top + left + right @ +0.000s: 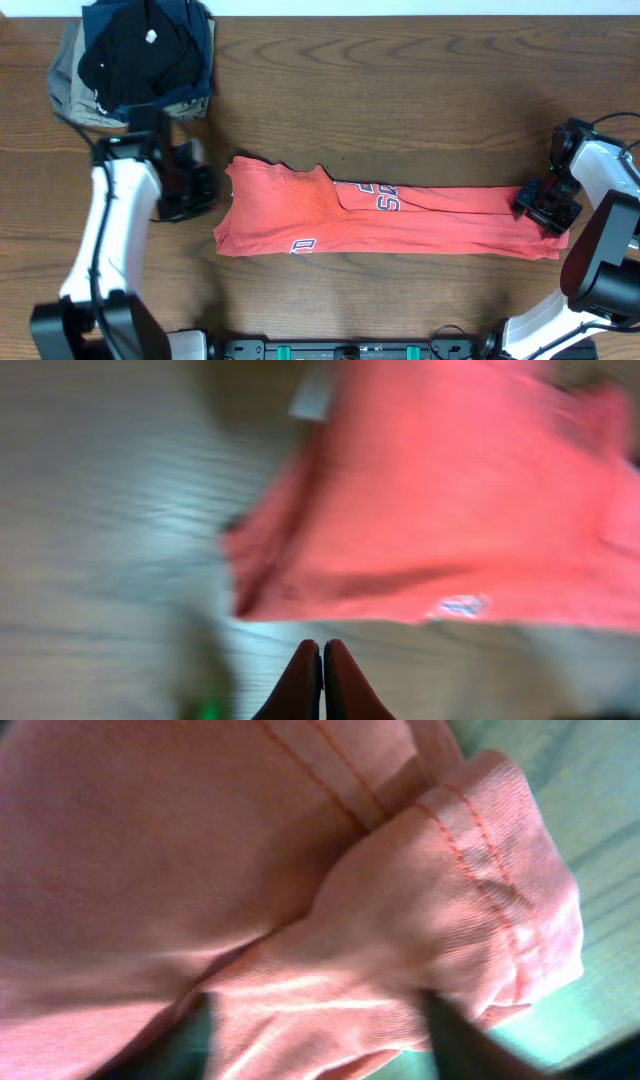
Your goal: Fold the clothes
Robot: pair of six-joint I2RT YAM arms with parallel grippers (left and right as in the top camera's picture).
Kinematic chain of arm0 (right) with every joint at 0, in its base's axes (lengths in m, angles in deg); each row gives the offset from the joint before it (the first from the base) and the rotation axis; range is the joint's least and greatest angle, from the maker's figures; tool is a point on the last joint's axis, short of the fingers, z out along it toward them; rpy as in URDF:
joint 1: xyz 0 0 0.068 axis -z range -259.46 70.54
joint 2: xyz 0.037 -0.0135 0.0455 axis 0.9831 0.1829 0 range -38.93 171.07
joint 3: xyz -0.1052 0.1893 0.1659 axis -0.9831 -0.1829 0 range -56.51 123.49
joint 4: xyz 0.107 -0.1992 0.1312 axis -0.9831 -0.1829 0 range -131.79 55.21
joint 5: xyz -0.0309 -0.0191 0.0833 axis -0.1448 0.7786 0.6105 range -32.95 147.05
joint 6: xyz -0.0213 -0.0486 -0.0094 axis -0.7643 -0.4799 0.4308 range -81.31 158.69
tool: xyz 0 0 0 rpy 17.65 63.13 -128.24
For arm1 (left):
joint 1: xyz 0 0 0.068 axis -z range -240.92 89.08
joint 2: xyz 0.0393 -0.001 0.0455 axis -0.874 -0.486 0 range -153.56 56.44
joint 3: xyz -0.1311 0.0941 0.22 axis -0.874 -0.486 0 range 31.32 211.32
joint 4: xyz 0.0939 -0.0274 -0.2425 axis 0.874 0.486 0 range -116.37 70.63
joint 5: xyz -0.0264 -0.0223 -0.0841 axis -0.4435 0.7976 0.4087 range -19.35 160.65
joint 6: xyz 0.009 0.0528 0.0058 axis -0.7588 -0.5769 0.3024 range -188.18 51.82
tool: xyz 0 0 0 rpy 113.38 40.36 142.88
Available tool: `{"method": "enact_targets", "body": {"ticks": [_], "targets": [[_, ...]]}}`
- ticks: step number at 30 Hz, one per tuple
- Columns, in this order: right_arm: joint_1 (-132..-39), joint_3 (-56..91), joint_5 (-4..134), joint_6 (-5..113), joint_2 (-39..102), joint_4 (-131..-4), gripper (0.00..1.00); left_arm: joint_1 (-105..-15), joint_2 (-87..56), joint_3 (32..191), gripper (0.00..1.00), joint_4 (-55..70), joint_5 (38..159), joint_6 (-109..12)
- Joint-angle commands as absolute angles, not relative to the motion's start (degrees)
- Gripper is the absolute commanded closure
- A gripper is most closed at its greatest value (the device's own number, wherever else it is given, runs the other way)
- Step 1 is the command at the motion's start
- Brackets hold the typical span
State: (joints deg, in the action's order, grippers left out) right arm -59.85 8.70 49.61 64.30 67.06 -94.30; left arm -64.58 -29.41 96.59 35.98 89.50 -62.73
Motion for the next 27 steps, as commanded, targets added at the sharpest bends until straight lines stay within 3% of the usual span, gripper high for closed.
{"method": "enact_targets", "body": {"ticks": [1, 3, 4, 5, 8, 12, 13, 19, 22, 23, 24, 26, 27], "targets": [[-59.65, 9.59, 51.12, 64.71, 66.17, -94.14, 0.03, -56.78, -29.14, 96.55, 0.94, 35.80, 92.56, -63.88], [-59.65, 9.59, 51.95, 63.73, 66.17, -93.90, 0.05, -52.06, -29.80, 95.26, 0.94, 33.88, 92.56, -62.18], [-59.65, 9.59, 52.49, 63.12, 66.17, -93.77, 0.12, -49.66, -30.35, 94.41, 0.94, 32.28, 92.56, -61.09], [-59.65, 9.59, 52.97, 62.53, 66.17, -93.36, 0.29, -47.38, -31.09, 93.58, 0.94, 30.36, 92.56, -59.86], [-59.65, 9.59, 53.19, 62.22, 66.17, -93.07, 0.62, -42.49, -33.80, 92.26, 0.94, 26.29, 92.50, -57.63], [-59.65, 9.57, 53.21, 62.22, 66.17, -93.71, 0.89, -40.83, -38.41, 92.26, 0.94, 23.58, 92.50, -55.36], [-59.65, 9.57, 53.24, 62.22, 66.17, -93.95, 0.91, -41.04, -39.81, 92.26, 0.94, 22.84, 92.32, -55.36], [-59.65, 9.59, 53.19, 59.91, 66.17, -94.40, 0.89, -44.04, -47.31, 92.26, 0.94, 20.81, 91.71, -55.38], [-59.61, 9.59, 52.97, 59.36, 66.17, -94.36, 0.77, -46.73, -50.61, 92.26, 0.94, 21.31, 88.10, -54.55], [-59.61, 9.59, 52.97, 59.36, 66.17, -94.34, 0.69, -47.73, -51.39, 92.24, 0.94, 21.46, 87.32, -54.29], [-59.61, 9.59, 52.97, 59.34, 66.17, -94.30, 0.40, -49.24, -52.22, 92.15, 0.94, 21.51, 86.77, -54.33], [-59.61, 9.59, 52.97, 59.21, 66.17, -94.25, 0.18, -51.43, -53.03, 91.96, 0.94, 21.49, 86.49, -54.36], [-59.61, 9.59, 52.97, 59.21, 66.17, -94.23, 0.16, -52.63, -53.41, 91.83, 0.94, 21.44, 86.44, -54.40]]}}
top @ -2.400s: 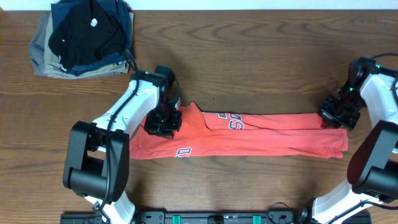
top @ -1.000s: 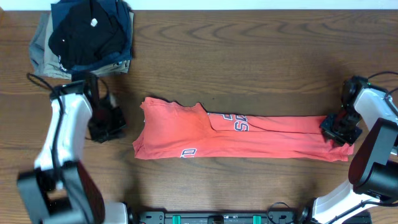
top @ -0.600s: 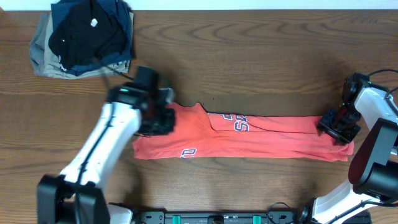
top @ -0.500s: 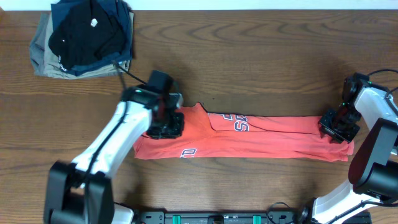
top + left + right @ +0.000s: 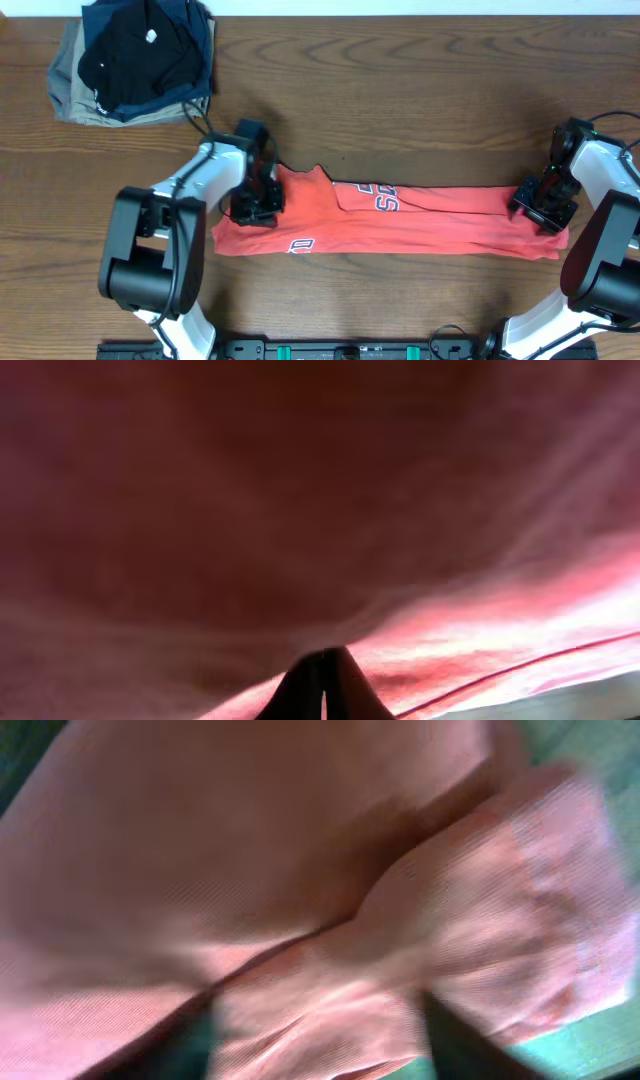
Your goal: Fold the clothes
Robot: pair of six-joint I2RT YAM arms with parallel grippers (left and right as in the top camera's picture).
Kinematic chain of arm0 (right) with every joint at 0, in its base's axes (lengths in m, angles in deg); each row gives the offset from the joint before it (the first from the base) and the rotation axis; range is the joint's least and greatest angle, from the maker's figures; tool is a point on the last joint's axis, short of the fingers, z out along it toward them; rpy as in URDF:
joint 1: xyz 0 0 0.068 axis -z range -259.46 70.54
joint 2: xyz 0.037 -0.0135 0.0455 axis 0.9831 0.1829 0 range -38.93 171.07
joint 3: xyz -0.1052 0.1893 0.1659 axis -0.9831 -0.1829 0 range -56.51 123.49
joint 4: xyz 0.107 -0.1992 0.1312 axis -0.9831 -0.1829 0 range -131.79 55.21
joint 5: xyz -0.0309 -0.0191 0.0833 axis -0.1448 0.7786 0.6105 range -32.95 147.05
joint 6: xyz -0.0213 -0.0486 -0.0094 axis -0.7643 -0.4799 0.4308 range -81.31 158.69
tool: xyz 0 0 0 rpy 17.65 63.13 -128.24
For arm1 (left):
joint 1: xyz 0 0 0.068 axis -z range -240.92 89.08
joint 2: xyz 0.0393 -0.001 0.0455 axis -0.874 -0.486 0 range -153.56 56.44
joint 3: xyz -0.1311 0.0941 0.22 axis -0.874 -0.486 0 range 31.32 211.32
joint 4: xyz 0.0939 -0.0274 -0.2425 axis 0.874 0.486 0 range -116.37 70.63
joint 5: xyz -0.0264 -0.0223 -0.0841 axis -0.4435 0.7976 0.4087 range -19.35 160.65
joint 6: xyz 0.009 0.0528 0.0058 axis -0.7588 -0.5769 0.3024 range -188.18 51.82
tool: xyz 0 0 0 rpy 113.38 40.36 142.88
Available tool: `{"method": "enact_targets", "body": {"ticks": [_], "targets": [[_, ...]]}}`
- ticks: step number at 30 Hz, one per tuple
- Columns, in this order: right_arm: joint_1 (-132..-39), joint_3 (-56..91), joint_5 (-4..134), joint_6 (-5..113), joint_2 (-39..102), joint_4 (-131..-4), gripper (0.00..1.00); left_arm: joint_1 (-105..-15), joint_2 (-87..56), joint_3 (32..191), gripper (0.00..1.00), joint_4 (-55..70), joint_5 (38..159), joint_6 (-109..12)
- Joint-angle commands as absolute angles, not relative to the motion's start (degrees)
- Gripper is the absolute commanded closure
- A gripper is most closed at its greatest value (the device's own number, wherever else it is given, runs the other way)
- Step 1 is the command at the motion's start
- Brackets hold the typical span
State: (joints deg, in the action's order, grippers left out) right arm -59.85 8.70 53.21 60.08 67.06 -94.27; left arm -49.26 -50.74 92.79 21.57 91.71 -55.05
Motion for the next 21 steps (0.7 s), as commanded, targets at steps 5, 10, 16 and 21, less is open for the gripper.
{"method": "enact_targets", "body": {"ticks": [5, 10, 16, 21], "targets": [[-59.61, 9.59, 53.02, 59.21, 66.17, -94.25, 0.15, -58.66, -54.06, 91.56, 0.94, 21.51, 85.48, -55.47], [-59.67, 9.53, 55.66, 57.70, 66.17, -93.84, 0.30, -63.45, -54.04, 91.54, 0.94, 22.60, 82.44, -55.49], [-59.82, 9.24, 63.29, 54.55, 66.17, -91.98, 0.71, -67.62, -54.04, 91.65, 0.94, 23.69, 81.70, -55.67], [-61.27, 9.27, 68.32, 51.47, 66.17, -91.83, 0.75, -68.63, -54.04, 91.65, 0.94, 23.89, 81.70, -56.67]]}}
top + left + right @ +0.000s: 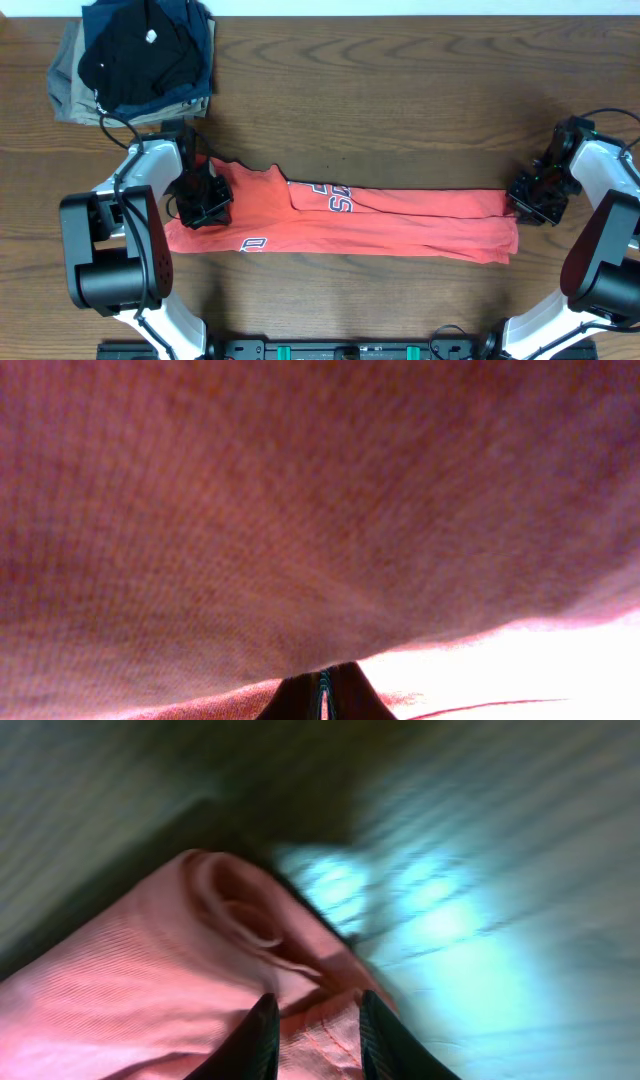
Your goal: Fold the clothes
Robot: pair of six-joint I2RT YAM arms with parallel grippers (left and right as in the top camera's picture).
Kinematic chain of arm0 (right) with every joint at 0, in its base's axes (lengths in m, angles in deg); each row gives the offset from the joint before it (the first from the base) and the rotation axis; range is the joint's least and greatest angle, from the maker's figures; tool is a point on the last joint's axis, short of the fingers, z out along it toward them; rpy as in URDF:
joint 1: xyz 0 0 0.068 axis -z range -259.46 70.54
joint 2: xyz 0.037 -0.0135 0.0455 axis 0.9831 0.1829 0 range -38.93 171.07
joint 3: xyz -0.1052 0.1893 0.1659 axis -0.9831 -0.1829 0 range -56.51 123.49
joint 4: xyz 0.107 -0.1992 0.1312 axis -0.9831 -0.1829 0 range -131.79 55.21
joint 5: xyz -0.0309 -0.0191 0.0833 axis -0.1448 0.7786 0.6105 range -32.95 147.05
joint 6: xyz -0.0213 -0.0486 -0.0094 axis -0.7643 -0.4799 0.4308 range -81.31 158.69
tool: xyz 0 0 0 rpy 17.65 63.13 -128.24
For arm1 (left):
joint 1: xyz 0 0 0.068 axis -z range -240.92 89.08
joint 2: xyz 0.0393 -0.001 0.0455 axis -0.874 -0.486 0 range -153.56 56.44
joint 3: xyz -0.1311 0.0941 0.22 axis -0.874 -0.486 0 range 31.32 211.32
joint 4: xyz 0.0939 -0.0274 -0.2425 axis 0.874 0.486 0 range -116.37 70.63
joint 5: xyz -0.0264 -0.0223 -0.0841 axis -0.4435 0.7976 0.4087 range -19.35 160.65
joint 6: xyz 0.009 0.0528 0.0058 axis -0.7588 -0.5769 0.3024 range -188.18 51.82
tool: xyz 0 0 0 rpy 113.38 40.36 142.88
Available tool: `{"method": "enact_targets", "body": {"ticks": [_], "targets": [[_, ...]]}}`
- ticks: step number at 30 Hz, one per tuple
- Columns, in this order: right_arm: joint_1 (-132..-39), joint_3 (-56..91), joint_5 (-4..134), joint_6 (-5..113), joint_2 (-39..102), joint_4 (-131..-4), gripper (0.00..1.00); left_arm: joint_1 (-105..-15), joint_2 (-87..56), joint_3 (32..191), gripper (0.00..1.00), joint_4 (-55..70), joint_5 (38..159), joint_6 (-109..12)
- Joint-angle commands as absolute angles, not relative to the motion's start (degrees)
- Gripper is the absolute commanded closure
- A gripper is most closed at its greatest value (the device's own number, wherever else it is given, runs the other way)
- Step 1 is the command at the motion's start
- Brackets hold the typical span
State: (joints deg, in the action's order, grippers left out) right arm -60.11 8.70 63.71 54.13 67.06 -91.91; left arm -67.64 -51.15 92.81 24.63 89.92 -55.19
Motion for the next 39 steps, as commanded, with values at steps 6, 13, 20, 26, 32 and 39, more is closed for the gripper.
{"method": "enact_targets", "body": {"ticks": [6, 13, 20, 26, 32, 39], "targets": [[-64.59, 9.20, 67.66, 50.57, 66.17, -92.50, 0.72, -68.63, -54.04, 91.65, 0.94, 23.85, 81.68, -57.17], [-65.44, 7.63, 53.00, 57.24, 66.17, -92.44, 0.67, -69.57, -54.04, 91.65, 0.94, 23.96, 80.26, -57.20], [-62.21, 8.59, 48.23, 61.22, 66.17, -93.73, 0.74, -74.03, -54.02, 92.18, 0.94, 25.60, 79.97, -57.20], [-61.20, 14.07, 52.65, 60.98, 66.12, -100.24, 0.78, -75.75, -52.55, 94.21, 0.94, 28.24, 80.04, -57.63], [-64.09, 14.95, 81.87, 38.53, 64.99, -102.54, 0.77, -75.75, -51.83, 94.19, 0.94, 27.50, 80.02, -57.57], [-71.89, 10.03, 81.63, 37.79, 65.01, -99.41, 0.77, -75.75, -51.83, 94.19, 0.94, 27.52, 80.04, -57.59]]}}
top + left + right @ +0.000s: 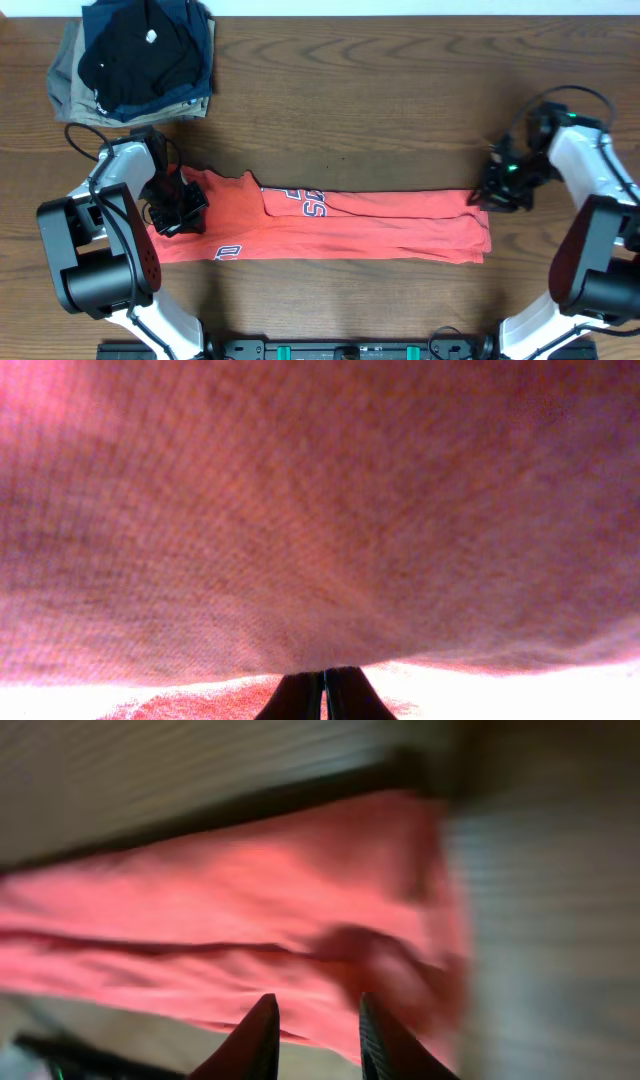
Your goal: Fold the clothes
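Observation:
The red shirt [380, 225] lies on the wooden table [400, 90] folded into a long narrow strip, its printed letters showing left of the middle. My left gripper [172, 210] sits on the strip's left end; in the left wrist view its fingers [322, 695] are pressed together with red cloth [320, 510] filling the picture. My right gripper [497, 192] is at the strip's right end, just past its upper corner. In the blurred right wrist view it [318, 1030] stands open above the cloth [200, 910], nothing between the fingers.
A stack of folded dark and khaki clothes [135, 55] lies at the far left corner of the table. The arms' bases stand along the front edge, at the left [100, 290] and the right [590, 290].
The whole shirt strip has shifted further left, with my left gripper still on its left end. My right gripper has moved left and slightly back, and now looks down on the right end.
My left gripper was shut beside the shirt's left end while the right gripper sat on the right end. Then the left gripper was on the left end. After that the strip lay further left twice over, and the right gripper was open off the cloth.

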Robot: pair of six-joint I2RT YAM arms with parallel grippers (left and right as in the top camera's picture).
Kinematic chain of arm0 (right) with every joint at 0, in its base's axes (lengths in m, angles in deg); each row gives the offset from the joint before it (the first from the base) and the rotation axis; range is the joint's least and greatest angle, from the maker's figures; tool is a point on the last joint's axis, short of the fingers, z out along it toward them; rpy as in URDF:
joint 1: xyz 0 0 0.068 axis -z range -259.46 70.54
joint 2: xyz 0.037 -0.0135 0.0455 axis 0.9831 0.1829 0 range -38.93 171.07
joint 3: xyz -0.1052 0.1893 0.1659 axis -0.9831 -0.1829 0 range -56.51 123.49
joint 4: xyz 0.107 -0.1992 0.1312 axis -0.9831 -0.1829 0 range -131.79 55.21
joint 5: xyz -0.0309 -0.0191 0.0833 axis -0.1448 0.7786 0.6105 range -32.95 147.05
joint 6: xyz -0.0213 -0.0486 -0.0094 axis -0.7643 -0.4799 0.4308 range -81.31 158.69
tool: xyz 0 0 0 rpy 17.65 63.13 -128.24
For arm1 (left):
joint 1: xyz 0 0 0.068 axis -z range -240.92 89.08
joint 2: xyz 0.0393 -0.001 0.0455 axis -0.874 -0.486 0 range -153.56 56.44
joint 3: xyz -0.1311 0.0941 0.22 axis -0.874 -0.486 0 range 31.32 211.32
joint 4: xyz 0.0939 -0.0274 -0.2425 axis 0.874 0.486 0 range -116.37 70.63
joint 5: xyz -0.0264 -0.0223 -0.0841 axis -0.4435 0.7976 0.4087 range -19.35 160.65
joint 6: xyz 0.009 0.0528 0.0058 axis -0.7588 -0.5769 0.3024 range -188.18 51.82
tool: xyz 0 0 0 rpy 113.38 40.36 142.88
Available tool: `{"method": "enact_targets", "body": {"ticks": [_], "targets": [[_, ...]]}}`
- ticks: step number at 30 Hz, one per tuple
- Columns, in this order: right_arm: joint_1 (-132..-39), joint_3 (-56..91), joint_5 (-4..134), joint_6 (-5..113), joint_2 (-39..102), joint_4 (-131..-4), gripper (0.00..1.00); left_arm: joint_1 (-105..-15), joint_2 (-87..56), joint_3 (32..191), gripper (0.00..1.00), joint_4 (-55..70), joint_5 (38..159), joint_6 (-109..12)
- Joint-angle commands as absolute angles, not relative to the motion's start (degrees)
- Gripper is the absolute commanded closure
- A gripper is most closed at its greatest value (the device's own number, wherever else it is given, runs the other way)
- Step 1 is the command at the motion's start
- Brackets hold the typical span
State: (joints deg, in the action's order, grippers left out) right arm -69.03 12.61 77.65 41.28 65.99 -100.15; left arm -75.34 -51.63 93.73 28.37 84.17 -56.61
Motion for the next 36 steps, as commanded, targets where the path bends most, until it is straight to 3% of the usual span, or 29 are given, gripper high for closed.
{"method": "enact_targets", "body": {"ticks": [1, 13, 24, 27, 28, 30, 36], "targets": [[-72.92, 9.05, 80.54, 39.01, 65.01, -98.54, 0.78, -75.75, -51.83, 94.19, 0.94, 27.52, 80.04, -57.59], [-74.49, 0.06, 57.94, 55.49, 64.99, -89.95, 0.76, -75.75, -51.83, 94.19, 0.94, 27.56, 80.02, -57.59], [-70.29, 7.74, 56.82, 55.58, 64.70, -96.07, 0.72, -75.75, -47.53, 95.50, 0.94, 29.97, 80.04, -57.57], [-70.29, 12.19, 56.78, 55.38, 63.83, -99.58, 0.61, -75.69, -43.13, 96.29, 0.94, 31.85, 80.08, -57.57], [-70.23, 13.33, 56.78, 55.38, 63.44, -100.37, 0.46, -75.69, -41.58, 96.29, 0.94, 32.31, 80.08, -57.57], [-69.88, 15.82, 56.80, 55.38, 62.58, -101.90, 0.04, -75.69, -38.26, 96.29, 0.94, 33.49, 80.08, -57.59], [-65.88, 17.99, 57.13, 55.34, 60.73, -102.54, 0.01, -75.69, -29.76, 96.29, 0.83, 36.98, 83.54, -57.57]]}}
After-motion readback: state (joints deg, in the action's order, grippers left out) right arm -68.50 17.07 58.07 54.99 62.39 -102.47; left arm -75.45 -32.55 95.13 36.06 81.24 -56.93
